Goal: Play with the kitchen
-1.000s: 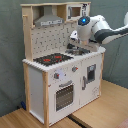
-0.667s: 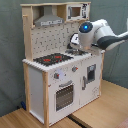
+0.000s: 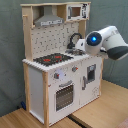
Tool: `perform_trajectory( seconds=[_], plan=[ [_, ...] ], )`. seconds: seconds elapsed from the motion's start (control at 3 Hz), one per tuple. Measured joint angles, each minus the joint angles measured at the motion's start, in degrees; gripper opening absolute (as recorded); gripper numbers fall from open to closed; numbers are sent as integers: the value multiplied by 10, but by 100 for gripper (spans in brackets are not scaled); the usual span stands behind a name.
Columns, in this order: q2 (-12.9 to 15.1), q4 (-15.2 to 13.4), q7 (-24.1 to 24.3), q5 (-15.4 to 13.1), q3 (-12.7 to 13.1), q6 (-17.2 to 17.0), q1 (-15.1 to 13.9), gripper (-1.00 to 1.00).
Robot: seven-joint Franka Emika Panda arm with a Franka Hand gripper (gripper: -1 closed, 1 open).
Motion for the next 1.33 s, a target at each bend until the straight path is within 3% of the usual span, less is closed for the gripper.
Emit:
perform_trajectory(
  seconds=[0.33, 1.33],
  plan=[
    [-26, 1, -2, -28, 40, -36, 0, 100],
    [-192, -1, -79, -86, 76, -25, 0, 100]
  ],
)
